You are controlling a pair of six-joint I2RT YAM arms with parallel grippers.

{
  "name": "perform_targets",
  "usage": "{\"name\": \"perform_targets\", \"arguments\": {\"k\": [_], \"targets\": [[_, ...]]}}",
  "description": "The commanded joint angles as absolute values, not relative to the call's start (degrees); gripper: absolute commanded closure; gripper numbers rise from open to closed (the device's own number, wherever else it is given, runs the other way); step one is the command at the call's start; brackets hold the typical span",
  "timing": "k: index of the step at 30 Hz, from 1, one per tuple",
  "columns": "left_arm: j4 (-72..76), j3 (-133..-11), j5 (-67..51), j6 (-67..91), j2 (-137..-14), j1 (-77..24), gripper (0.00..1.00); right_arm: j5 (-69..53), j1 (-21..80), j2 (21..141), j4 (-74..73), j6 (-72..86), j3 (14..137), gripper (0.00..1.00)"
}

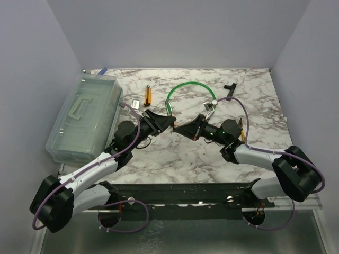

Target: Unlock with the key

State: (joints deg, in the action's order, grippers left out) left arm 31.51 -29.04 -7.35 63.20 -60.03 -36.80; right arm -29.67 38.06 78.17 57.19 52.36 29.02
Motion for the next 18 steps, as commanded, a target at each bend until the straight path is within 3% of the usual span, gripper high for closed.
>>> {"name": "perform_targets", "arguments": {"k": [1,18], "targets": [[46.6,-29.9,-18.4,66.4,-55.8,-38.6,1.00,-36.5,38.1,81.2,66.3,55.9,28.9,1.00],[53.7,-29.5,-23.8,68.3,-52.2,-38.5,1.00,-39.5,36.3,83.4,69.7,58.4,30.6,0.99]]}}
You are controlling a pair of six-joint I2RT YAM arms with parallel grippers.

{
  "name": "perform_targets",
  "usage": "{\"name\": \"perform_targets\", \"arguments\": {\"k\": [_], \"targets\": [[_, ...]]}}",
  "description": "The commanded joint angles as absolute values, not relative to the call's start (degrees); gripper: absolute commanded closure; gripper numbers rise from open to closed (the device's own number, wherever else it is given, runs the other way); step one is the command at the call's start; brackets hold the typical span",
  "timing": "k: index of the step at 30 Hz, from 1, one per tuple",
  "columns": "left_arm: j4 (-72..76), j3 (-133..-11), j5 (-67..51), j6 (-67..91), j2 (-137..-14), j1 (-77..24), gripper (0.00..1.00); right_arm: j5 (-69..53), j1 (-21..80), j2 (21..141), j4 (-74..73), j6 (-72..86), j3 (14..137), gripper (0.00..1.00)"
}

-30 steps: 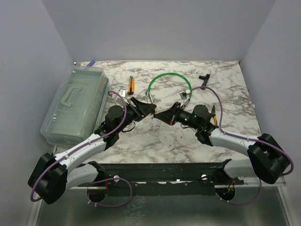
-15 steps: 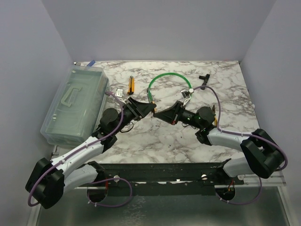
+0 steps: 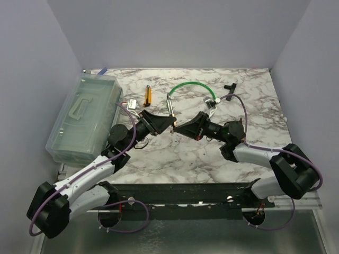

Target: Unlock with the key

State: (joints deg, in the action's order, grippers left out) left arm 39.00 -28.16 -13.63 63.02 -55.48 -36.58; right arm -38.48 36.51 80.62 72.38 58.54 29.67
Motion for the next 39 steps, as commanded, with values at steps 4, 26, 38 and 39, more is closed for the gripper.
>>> {"name": "perform_targets", "arguments": {"k": [4,26,38,39], "targets": [[54.1,-29.0,-23.9,68.4,-51.4,-38.6,1.00,-40.1,35.8,83.8,70.2,59.0,30.9,0.99],[53.8,-26.9,-21.1,67.6,-52.2,-38.5,1.00,-36.2,35.5,77.9,53.6,50.3,31.6,1.00],[44.8,-26.1,-11.9,65.4,-54.1,-38.5,1.00,-30.3,35.5,68.4,33.2,40.5,33.1,0.73],[43.7,-26.1,-10.9,65.4,-54.4,-38.5,1.00,-29.8,35.4,67.5,31.6,39.8,33.1,0.70]]}}
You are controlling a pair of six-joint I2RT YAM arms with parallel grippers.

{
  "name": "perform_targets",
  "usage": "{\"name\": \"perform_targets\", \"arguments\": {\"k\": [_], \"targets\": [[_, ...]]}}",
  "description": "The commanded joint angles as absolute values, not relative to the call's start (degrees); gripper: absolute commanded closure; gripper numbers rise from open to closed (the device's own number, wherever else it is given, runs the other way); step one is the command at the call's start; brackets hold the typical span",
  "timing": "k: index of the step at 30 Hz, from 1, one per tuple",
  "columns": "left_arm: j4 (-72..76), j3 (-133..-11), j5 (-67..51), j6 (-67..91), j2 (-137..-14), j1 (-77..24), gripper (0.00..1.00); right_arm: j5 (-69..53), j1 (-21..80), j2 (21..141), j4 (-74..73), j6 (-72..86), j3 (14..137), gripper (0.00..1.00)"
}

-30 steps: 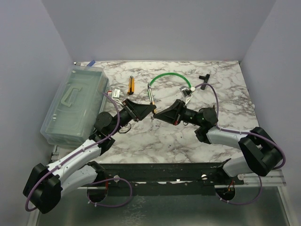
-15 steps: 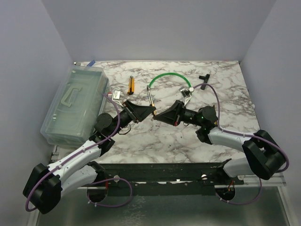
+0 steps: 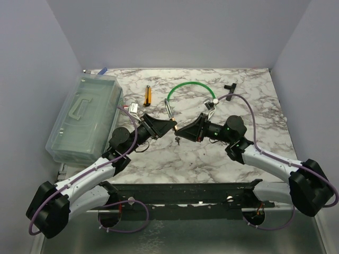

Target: Unlock with the key

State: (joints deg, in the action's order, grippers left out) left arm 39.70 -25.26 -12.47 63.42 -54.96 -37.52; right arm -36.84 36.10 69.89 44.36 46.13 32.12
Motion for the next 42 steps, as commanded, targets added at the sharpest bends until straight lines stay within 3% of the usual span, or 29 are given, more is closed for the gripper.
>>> {"name": "perform_targets", "arguments": {"k": [1,5,12,17,29,42], "targets": [[42.5,-26.2,-9.6,65.5,-54.7,-38.5,1.00,-29.4,35.4,66.8,30.1,39.1,33.2,0.68],[34.7,-27.2,-3.5,65.8,-55.9,-38.6,1.00,-27.6,35.5,63.8,24.5,36.9,33.5,0.54],[33.8,-27.5,-0.7,66.9,-59.1,-38.4,1.00,-24.7,35.5,63.1,14.0,29.9,36.8,0.29],[32.7,-27.8,2.2,68.8,-60.9,-38.5,1.00,-25.3,35.5,65.0,11.2,27.5,39.3,0.20],[28.8,-30.1,5.1,78.9,-65.8,-38.5,1.00,-9.7,44.1,71.3,14.3,25.7,42.2,0.11],[28.7,-29.4,5.6,85.0,-65.1,-38.5,1.00,2.3,47.7,76.5,25.5,28.0,40.9,0.20]]}}
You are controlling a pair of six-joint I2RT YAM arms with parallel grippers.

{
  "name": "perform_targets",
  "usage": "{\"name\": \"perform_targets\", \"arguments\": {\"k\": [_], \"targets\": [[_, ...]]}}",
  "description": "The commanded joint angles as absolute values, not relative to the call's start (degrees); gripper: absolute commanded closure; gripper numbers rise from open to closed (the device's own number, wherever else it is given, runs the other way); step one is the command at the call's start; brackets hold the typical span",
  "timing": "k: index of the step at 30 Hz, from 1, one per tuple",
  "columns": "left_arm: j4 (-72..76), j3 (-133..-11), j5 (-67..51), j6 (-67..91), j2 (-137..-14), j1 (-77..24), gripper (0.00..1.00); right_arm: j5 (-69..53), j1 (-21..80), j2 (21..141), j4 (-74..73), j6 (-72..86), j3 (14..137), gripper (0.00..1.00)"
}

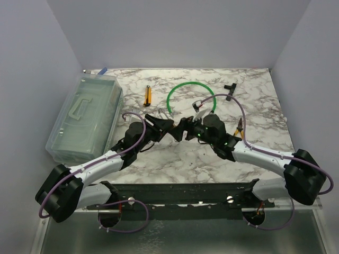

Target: Unlock with the key

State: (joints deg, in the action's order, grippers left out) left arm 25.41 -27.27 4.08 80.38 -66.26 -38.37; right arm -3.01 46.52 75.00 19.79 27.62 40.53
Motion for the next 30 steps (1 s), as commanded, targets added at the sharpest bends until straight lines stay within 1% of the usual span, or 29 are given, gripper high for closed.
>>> {"name": "perform_targets", "arguments": {"k": [1,3,10,14,20,21,25,29,30], "targets": [[28.7,-29.4,5.5,85.3,-65.1,-38.5,1.00,2.4,47.9,77.0,26.0,28.0,41.0,0.22],[28.7,-29.8,5.0,85.4,-65.3,-38.5,1.00,3.0,48.4,77.9,26.8,28.0,41.5,0.25],[28.7,-30.1,4.4,86.8,-65.6,-38.5,1.00,6.0,49.3,79.7,28.7,28.5,41.9,0.40],[28.7,-30.0,4.1,87.4,-66.2,-38.6,1.00,7.0,49.5,80.7,29.3,28.4,42.1,0.42],[28.7,-30.1,3.5,88.7,-67.4,-38.6,1.00,7.6,50.2,82.0,30.7,27.7,42.4,0.43],[28.7,-30.1,3.4,88.9,-67.6,-38.6,1.00,8.0,50.4,82.3,30.6,27.4,42.5,0.44],[28.7,-29.9,3.5,89.4,-67.6,-38.5,1.00,9.3,50.8,82.8,30.2,26.9,42.9,0.52],[28.7,-29.8,3.6,89.9,-67.4,-38.5,1.00,9.6,51.0,83.5,29.9,26.9,43.3,0.67],[28.7,-29.7,3.7,90.0,-67.4,-38.6,1.00,9.7,51.1,83.8,29.7,26.9,43.6,0.73]]}}
